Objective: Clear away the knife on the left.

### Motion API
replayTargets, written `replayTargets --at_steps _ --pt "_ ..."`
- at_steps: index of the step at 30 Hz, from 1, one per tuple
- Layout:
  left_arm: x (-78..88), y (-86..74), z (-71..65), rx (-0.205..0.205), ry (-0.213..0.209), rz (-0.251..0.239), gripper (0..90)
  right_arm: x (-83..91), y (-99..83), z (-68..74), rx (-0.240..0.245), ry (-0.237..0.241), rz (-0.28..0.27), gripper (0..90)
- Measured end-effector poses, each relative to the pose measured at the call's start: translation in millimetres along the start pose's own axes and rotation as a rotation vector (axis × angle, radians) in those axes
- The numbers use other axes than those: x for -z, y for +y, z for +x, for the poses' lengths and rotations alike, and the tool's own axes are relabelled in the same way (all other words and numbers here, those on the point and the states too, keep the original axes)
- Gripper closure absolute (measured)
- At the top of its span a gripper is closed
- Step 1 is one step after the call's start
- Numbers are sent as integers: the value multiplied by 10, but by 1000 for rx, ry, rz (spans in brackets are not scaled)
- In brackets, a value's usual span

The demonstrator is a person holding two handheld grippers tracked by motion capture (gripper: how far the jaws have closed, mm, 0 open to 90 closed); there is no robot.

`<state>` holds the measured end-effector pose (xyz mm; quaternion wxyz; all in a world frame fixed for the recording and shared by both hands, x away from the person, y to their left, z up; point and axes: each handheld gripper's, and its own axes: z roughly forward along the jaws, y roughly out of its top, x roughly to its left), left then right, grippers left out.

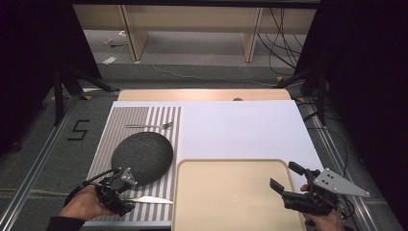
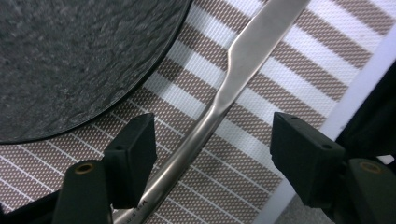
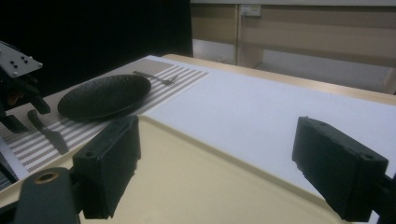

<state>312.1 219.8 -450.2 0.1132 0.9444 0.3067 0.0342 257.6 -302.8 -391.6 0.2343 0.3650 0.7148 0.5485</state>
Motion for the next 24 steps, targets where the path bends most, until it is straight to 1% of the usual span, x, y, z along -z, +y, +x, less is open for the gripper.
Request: replayTargets --at_steps 2,6,9,10,11,15,18,20,21,23,24 --pt "-22 9 24 -1 -7 11 337 -5 -3 -4 6 -3 0 162" --pt "-70 32 59 5 4 47 384 -8 -1 -2 3 -1 2 163" --pt "-100 45 70 -2 8 68 418 -6 -1 -4 3 0 3 164" --pt "-106 50 73 -12 15 70 429 -8 -1 -4 2 1 6 164" --pt "-112 54 76 -10 15 71 443 -10 -3 -3 1 1 8 164" --pt "-137 79 89 -4 -3 74 482 -14 -2 -3 1 2 12 165" --pt "-134 92 93 -15 -10 78 511 -16 -4 -2 7 0 14 166" --pt "-129 85 102 -23 -19 79 549 -15 -2 -2 5 2 13 166" --pt "-127 79 109 -21 -20 78 554 -14 -3 -3 5 2 14 166" --pt "-120 77 123 -1 -10 86 623 -10 -3 -5 2 4 12 167" --pt "-121 78 122 1 -9 87 625 -9 -1 -9 0 5 10 167"
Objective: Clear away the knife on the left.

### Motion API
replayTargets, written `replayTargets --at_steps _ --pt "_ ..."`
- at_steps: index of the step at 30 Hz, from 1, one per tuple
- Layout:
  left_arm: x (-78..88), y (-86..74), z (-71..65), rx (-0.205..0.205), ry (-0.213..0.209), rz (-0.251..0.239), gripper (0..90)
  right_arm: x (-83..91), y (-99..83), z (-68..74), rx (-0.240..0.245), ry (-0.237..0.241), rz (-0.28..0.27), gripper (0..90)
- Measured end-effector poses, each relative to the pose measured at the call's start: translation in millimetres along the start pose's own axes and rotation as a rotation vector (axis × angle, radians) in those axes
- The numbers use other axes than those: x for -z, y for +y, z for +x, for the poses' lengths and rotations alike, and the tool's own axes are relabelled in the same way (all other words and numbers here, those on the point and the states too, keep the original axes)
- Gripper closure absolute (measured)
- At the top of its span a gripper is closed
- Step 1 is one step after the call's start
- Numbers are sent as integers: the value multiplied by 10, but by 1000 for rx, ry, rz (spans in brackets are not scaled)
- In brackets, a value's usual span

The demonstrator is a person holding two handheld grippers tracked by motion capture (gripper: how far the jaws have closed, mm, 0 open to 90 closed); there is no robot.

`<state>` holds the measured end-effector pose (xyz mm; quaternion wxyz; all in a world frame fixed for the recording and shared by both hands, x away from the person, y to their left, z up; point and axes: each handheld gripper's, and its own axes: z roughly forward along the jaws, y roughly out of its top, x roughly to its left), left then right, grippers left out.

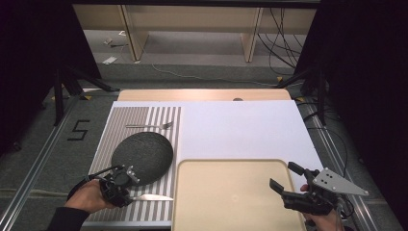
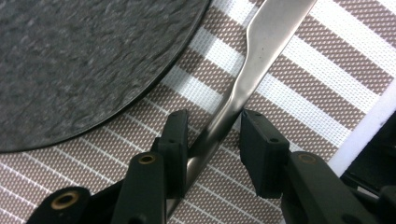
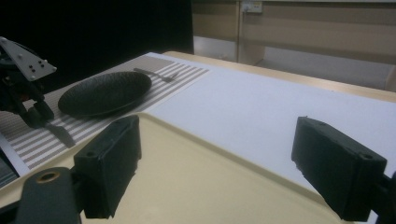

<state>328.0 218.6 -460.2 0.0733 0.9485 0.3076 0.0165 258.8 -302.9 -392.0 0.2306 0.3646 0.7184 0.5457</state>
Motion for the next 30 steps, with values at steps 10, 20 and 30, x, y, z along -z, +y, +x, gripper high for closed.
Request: replayTargets --at_steps 10,20,30 --pt "0 72 -112 -79 17 57 791 -4 0 4 1 1 7 169" --pt "9 93 -120 -108 8 79 797 -8 -1 0 3 -1 10 171" --pt "256 80 -158 -56 6 7 798 -9 -4 2 6 -4 11 172"
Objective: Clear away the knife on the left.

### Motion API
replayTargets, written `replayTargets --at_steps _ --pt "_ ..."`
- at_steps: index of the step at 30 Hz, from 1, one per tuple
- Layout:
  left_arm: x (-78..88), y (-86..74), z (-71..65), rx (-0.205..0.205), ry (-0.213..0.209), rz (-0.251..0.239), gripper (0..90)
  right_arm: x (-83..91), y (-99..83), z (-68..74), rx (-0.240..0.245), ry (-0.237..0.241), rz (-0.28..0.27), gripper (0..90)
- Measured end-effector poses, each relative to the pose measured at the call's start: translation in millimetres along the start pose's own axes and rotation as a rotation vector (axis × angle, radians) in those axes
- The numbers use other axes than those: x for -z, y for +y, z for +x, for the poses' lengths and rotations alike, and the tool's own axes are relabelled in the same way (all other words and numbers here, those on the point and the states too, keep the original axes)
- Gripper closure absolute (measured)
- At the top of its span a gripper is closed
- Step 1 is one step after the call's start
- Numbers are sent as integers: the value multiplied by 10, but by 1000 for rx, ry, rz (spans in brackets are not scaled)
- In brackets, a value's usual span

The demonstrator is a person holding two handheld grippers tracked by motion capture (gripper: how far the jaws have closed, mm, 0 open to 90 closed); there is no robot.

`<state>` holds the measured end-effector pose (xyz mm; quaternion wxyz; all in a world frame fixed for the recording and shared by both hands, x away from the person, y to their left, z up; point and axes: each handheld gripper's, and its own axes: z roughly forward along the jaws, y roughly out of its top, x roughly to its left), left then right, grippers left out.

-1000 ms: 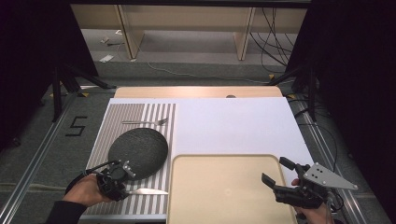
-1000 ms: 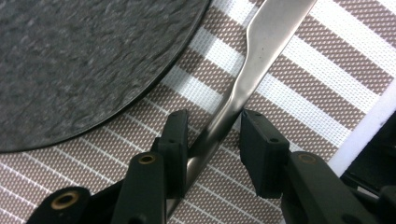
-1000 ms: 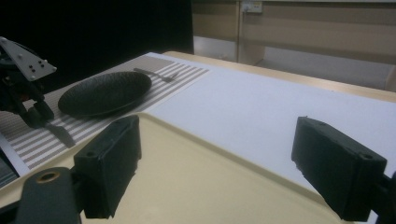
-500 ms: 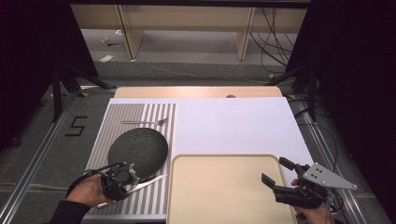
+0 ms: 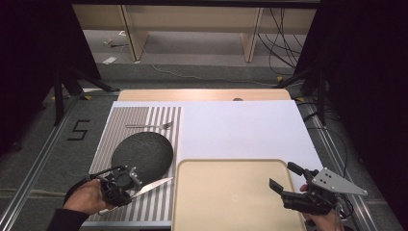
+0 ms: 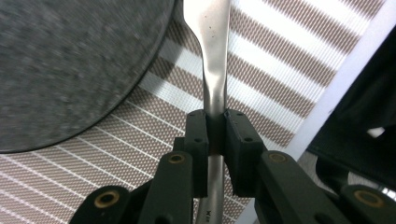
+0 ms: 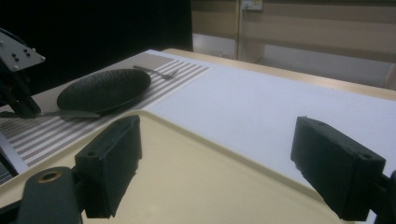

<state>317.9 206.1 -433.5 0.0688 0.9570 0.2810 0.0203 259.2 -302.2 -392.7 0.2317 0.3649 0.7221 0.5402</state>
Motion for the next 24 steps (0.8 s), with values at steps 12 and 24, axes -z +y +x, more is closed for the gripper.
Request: replayTargets --at_steps 12,24 --pt "336 165 -93 191 -118 -342 798 4 2 -6 -7 -1 -3 173" --pt "345 365 -213 232 -216 -394 798 5 2 -5 -5 -5 -4 175"
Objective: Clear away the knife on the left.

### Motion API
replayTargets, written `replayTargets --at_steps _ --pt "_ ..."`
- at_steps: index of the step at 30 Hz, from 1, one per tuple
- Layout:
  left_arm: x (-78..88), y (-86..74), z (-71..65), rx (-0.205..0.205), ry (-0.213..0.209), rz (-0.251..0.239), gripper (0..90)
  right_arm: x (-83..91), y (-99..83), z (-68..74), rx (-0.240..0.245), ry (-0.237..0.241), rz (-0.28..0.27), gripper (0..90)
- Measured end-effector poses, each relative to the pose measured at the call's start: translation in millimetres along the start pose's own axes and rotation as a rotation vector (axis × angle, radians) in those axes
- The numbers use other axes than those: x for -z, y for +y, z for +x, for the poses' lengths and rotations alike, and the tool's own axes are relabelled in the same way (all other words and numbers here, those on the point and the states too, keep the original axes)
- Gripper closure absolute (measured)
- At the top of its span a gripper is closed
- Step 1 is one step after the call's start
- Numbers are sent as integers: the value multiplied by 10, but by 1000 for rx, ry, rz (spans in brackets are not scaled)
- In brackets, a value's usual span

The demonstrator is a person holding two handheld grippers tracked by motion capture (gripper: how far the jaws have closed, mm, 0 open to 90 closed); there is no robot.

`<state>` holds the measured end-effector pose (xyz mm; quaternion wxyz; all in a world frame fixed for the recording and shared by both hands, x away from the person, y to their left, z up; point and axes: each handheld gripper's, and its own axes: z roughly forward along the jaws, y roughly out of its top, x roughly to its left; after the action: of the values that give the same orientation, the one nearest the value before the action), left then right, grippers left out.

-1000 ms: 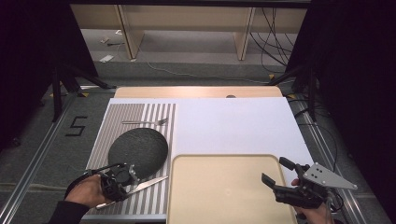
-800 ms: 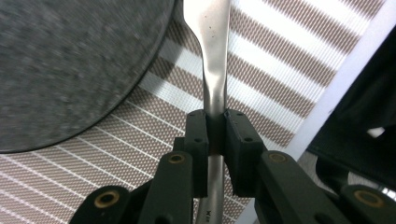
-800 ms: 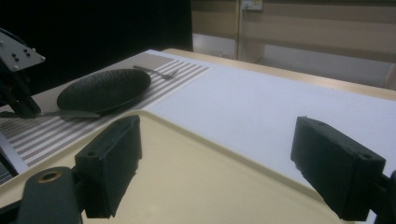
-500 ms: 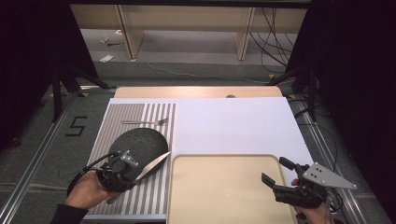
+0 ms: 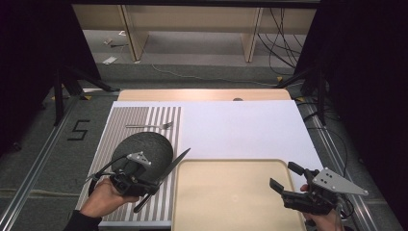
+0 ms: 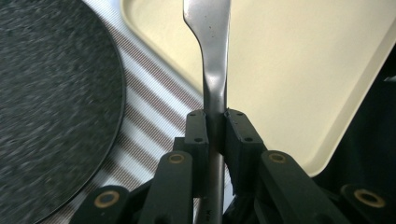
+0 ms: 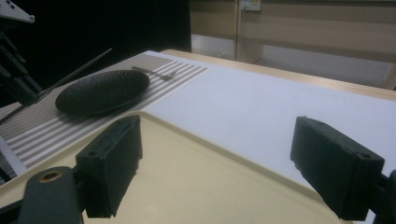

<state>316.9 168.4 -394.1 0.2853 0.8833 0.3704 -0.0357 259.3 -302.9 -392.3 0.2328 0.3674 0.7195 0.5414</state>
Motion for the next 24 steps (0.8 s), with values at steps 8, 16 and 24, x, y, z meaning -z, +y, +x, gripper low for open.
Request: replayTargets --at_steps 8,16,24 --pt "-125 171 -120 4 -37 6 798 4 4 1 -2 1 0 176" --pt "-303 348 -268 11 -51 34 798 4 2 4 2 2 3 176" --pt "-523 499 -444 -32 -67 61 797 5 4 4 3 3 2 177"
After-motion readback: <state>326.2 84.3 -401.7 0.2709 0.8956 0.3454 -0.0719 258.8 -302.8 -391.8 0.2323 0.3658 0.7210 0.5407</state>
